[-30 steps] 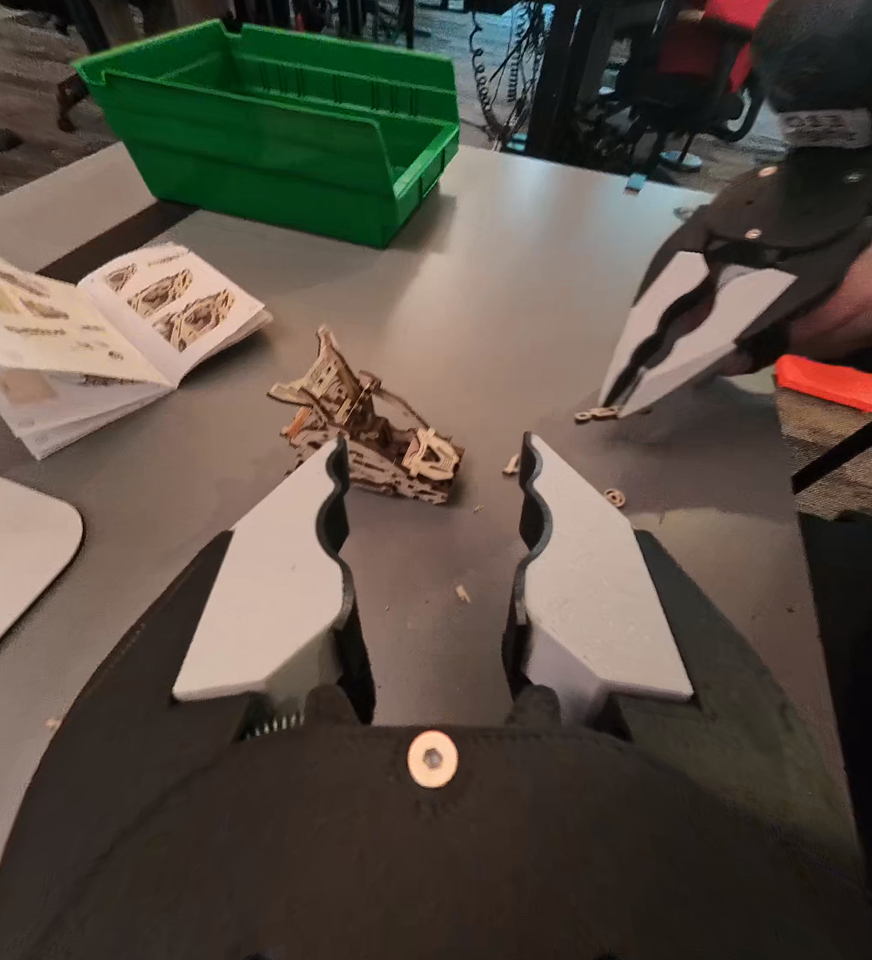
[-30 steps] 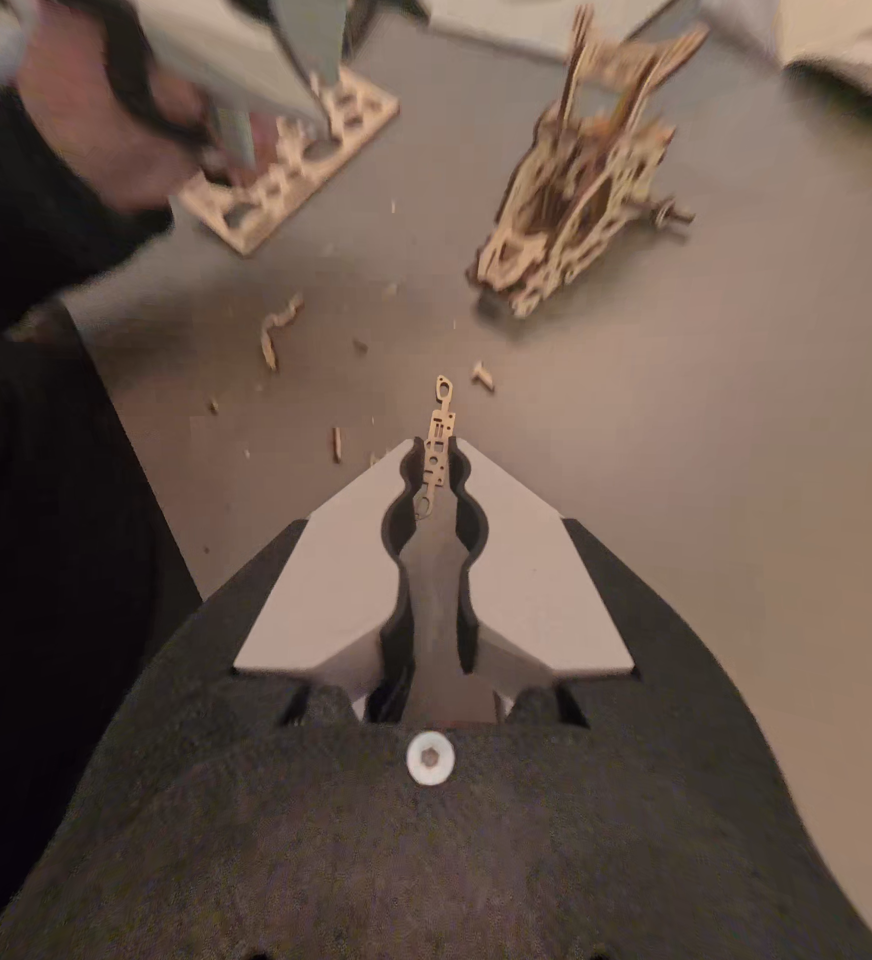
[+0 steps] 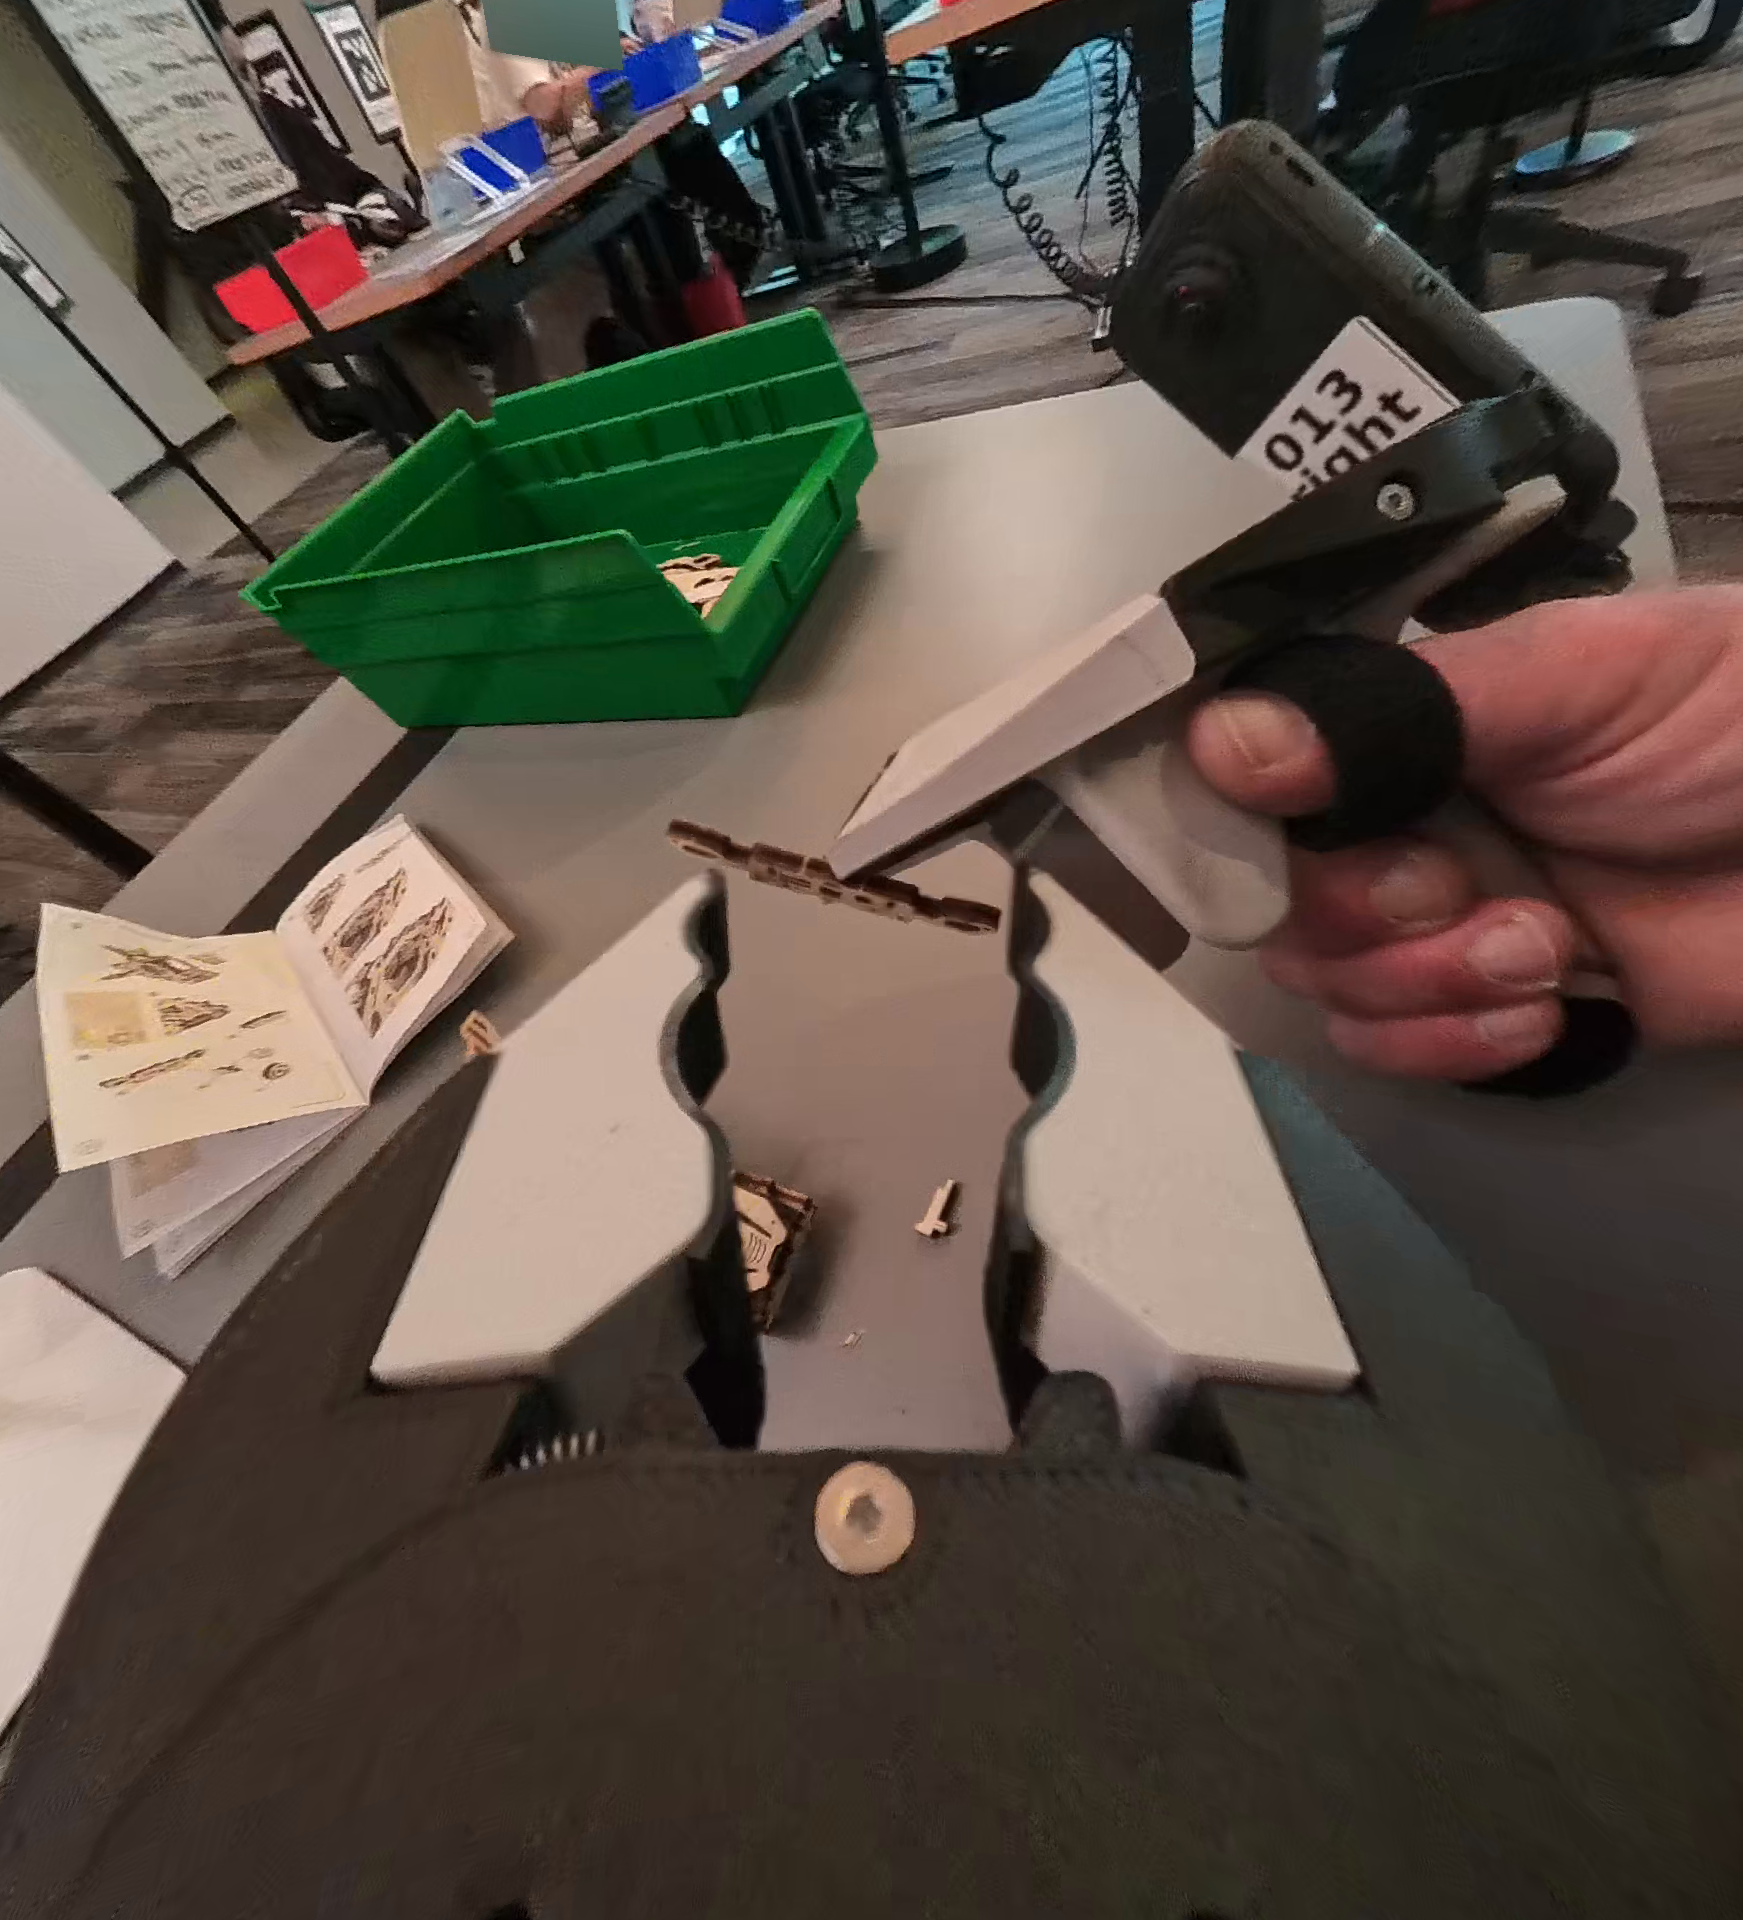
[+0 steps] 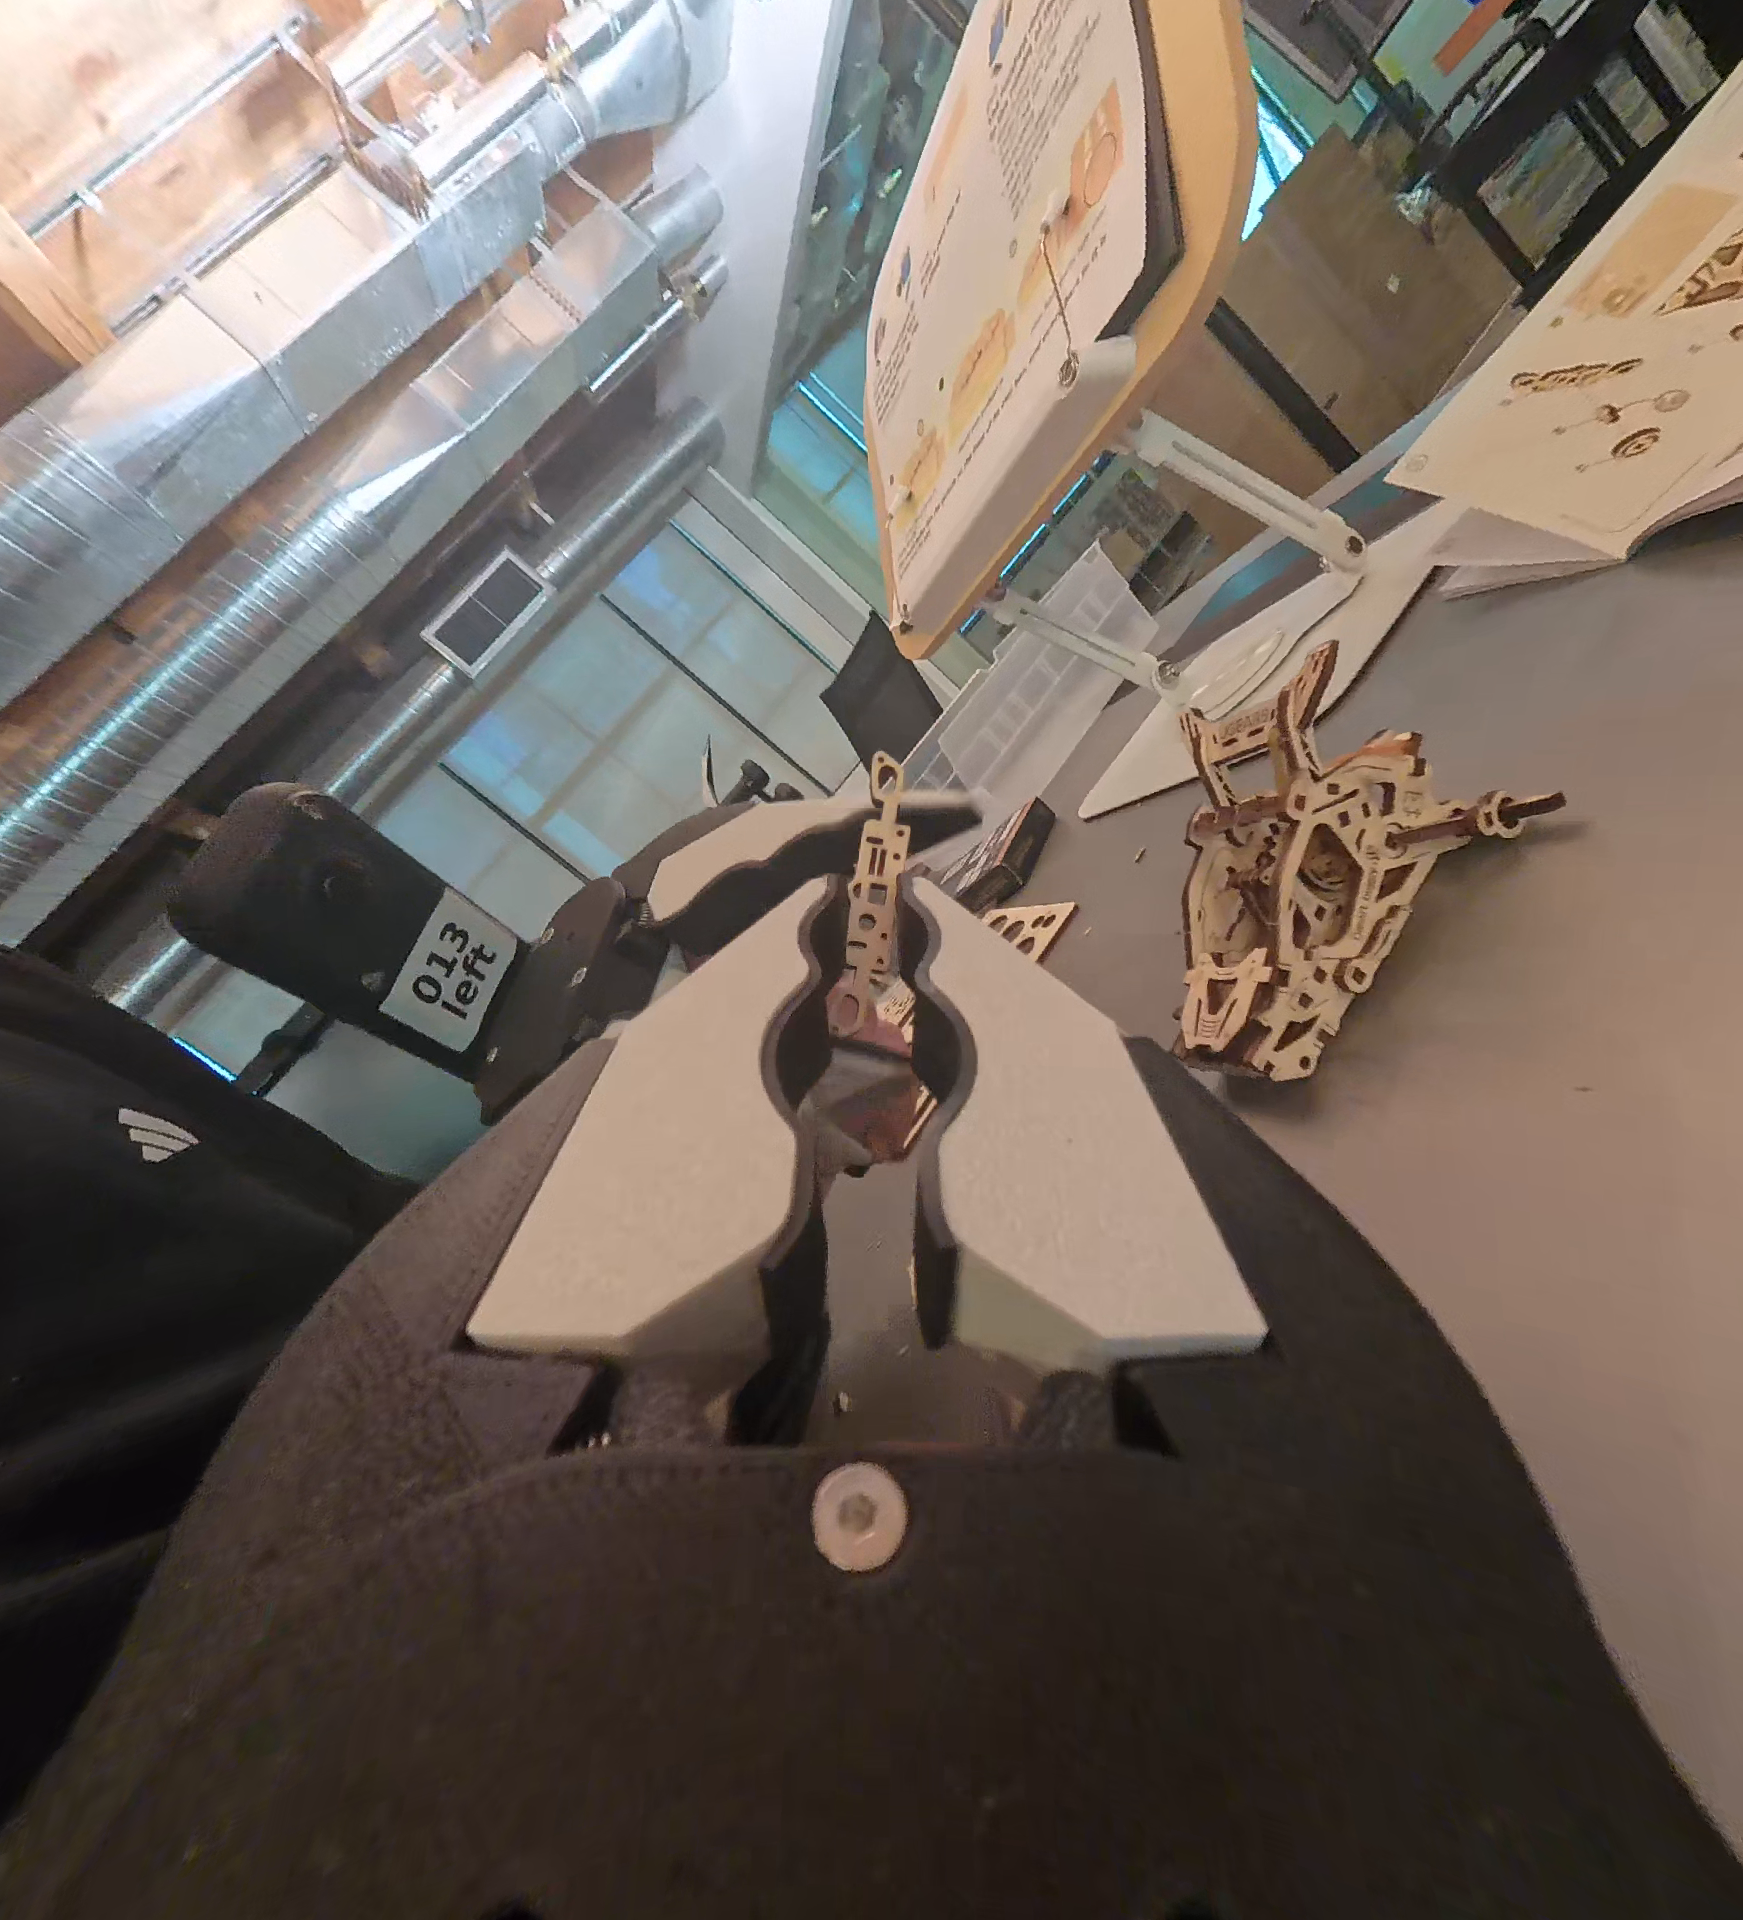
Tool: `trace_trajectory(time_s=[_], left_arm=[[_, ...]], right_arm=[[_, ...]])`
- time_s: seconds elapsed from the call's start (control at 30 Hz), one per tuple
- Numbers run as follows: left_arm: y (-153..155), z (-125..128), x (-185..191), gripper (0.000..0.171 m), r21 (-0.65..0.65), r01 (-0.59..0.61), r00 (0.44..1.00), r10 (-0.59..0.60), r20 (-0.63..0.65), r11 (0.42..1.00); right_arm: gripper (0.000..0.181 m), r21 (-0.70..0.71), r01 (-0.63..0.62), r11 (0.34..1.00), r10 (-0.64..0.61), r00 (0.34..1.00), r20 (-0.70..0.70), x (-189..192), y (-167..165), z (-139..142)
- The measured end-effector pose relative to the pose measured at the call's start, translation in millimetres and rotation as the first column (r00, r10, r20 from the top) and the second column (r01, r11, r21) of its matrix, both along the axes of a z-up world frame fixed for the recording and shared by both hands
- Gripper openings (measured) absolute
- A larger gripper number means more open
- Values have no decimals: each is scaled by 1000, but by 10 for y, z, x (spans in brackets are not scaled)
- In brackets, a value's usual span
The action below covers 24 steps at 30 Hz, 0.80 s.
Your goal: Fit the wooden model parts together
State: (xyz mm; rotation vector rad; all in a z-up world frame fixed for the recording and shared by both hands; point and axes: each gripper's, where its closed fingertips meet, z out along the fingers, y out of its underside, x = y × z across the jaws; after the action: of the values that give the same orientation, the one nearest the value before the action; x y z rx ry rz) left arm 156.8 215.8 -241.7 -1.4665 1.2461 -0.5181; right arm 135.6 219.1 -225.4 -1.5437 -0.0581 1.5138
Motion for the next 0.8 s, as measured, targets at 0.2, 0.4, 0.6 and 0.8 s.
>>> trace_trajectory(time_s=[0.2, 0.4, 0.6, 0.8], left_arm=[[25, 39, -10, 43, 21, -19, 1000, 19, 11, 1000], [-22, 49, -62, 10, 35, 40, 999, -40, 9, 999], [-11, 70, -109, 2, 26, 65, 998, -66, 20, 998], [-33, 91, -155, 0, -128, 140, 988, -132, 75, 982]], right_arm=[[7, 23, 30, 999, -29, 999, -27, -8, 31, 44], [6, 40, 54, 998, -51, 996, -67, 51, 40, 106], [6, 30, 13, 999, -10, 996, -89, 60, 9, 98], [15, 73, -36, 997, 36, 999, 5, 36, -12, 86]])
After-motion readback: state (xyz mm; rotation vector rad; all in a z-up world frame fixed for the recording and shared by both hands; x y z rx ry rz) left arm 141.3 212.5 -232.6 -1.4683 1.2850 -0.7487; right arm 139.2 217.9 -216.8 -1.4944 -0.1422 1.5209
